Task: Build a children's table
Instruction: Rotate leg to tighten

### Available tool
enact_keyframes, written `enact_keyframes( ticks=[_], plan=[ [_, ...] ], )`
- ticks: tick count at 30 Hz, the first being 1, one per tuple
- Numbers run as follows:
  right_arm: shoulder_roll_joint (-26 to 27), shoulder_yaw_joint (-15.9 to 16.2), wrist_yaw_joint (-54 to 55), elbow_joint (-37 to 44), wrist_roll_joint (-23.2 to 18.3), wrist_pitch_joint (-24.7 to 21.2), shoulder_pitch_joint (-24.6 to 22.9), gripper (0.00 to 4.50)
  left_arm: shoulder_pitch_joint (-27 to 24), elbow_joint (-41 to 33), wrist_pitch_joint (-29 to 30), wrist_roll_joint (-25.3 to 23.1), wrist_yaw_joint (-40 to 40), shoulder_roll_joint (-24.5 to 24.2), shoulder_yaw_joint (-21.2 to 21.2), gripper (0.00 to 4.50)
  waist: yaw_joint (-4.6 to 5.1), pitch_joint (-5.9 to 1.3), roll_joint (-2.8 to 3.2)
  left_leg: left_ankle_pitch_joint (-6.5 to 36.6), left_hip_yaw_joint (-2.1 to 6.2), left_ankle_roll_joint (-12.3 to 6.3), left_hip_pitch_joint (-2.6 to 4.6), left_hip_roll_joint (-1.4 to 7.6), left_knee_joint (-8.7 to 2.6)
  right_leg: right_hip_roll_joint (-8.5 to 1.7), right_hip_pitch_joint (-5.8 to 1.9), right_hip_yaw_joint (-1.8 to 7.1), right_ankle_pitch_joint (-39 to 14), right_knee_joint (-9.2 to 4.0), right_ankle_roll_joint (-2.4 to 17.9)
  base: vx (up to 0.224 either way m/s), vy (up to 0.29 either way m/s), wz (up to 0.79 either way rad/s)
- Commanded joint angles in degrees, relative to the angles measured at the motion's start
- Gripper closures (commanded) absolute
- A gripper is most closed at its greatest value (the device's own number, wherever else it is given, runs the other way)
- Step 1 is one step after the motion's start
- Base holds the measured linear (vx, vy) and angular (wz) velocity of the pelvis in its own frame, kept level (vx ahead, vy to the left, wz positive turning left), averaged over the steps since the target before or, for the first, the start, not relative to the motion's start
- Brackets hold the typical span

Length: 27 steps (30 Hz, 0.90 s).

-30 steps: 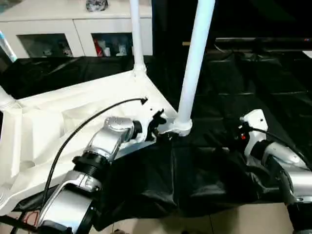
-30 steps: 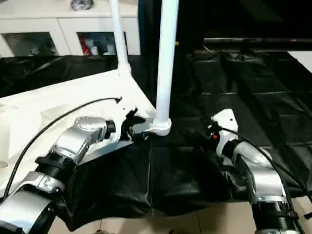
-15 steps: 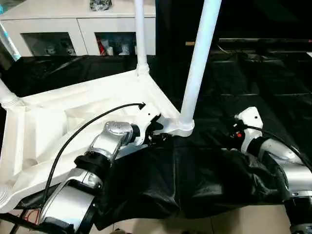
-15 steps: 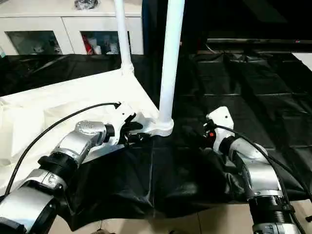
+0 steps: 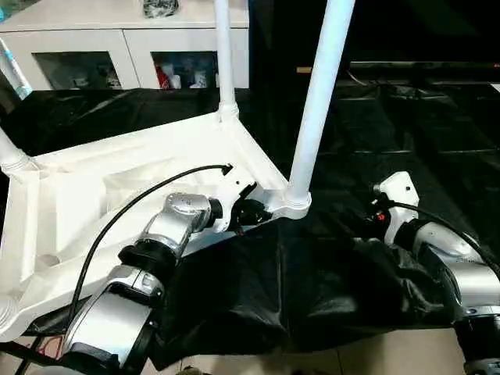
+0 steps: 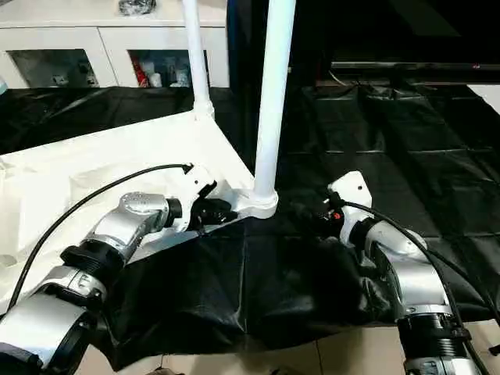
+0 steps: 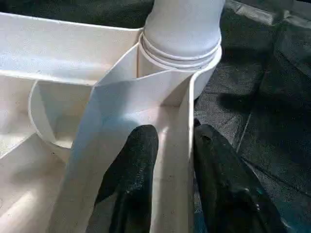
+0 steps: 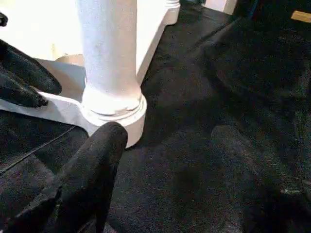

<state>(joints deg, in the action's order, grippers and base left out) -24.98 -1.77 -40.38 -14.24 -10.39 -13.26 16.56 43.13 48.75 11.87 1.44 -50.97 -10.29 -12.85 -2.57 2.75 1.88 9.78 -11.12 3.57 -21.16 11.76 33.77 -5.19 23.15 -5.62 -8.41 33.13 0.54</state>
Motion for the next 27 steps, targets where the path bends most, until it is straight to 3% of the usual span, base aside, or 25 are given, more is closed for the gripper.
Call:
enact_keyframes(
  ticks=[1, 7, 14, 17, 23, 25, 26, 27],
  plan=[
    [-0.73, 0.38, -0.23, -0.6, 0.4, 0.54, 0.72, 1.28, -0.88, 0.89, 0.58, -0.51, -2.76, -0.66, -1.03, 3.44, -0.25, -3.98, -1.63, 11.83, 0.6, -5.82, 0.32, 0.84, -3.21, -2.91, -3.02, 2.12, -21.58, -4.58, 8.84, 0.0, 0.0, 0.0],
    [-0.74, 0.66, -0.38, -1.1, 0.56, 0.67, 1.16, 1.28, -1.15, 0.96, 0.61, -1.13, -3.09, -1.08, -1.4, 4.05, -0.34, -3.88, -1.78, 12.41, 0.61, -5.49, 0.4, 0.84, -3.27, -3.02, -2.95, 2.11, -23.13, -4.71, 8.46, 0.0, 0.0, 0.0],
    [-0.52, 0.91, -0.59, -1.8, 0.78, 1.05, 1.9, 1.28, -2.13, 0.2, -0.37, -3.2, -6.26, -2.66, -3.72, 4.46, -0.12, -3.88, -1.74, 12.88, 0.7, -5.16, 0.4, 0.94, -3.4, -3.02, -2.91, 2.16, -23.1, -4.71, 8.29, 0.0, 0.0, 0.0],
    [-0.62, 0.97, -0.77, -1.67, 0.69, 1.1, 1.81, 1.28, -2.53, -0.4, -0.66, -2.93, -7.39, -2.97, -3.73, 4.46, -0.13, -3.88, -1.77, 12.92, 0.62, -5.19, 0.5, 1.03, -3.42, -2.99, -2.84, 2.24, -21.81, -4.56, 9.16, 0.0, 0.0, 0.0],
    [-1.04, 1.91, -3.9, -0.56, -0.45, 1.18, 1.25, 1.28, -6.23, -6.59, -1.68, -2.25, -14.35, -6.53, -5.71, 4.46, -0.18, -3.72, -1.98, 13.85, 0.76, -4.76, 0.44, 1.29, -3.65, -3.31, -2.82, 2.38, -23.79, -4.5, 8.79, 0.0, 0.0, 0.0],
    [-0.94, 1.95, -6.63, 0.34, -2.78, -0.62, 0.98, 1.11, -7.26, -8.49, -1.15, -1.78, -14.99, -7.49, -5.56, 4.5, -0.17, -3.65, -1.85, 14.9, 0.76, -4.51, 0.67, 1.42, -3.72, -3.26, -2.58, 2.41, -24.51, -4.62, 8.68, 0.0, 0.0, 0.0],
    [-0.79, 2.34, -8.95, 1.71, -4.75, -2.54, 0.72, 1.0, -8.99, -11.84, 0.45, -0.62, -17.2, -9.13, -5.44, 4.5, -0.1, -3.63, -2.45, 15.17, 0.7, -4.48, 0.66, 1.42, -3.75, -3.19, -2.59, 2.38, -24.68, -4.63, 8.62, 0.0, 0.0, 0.0],
    [-0.81, 2.87, -9.87, 2.13, -5.03, -2.85, 0.64, 0.91, -10.07, -13.85, 1.15, -0.14, -18.28, -10.13, -5.47, 4.5, -0.3, -3.59, -2.18, 15.3, 0.91, -4.33, 0.63, 1.64, -3.95, -3.42, -2.7, 2.5, -24.73, -4.38, 8.66, 0.0, 0.0, 0.0]
  ],
)
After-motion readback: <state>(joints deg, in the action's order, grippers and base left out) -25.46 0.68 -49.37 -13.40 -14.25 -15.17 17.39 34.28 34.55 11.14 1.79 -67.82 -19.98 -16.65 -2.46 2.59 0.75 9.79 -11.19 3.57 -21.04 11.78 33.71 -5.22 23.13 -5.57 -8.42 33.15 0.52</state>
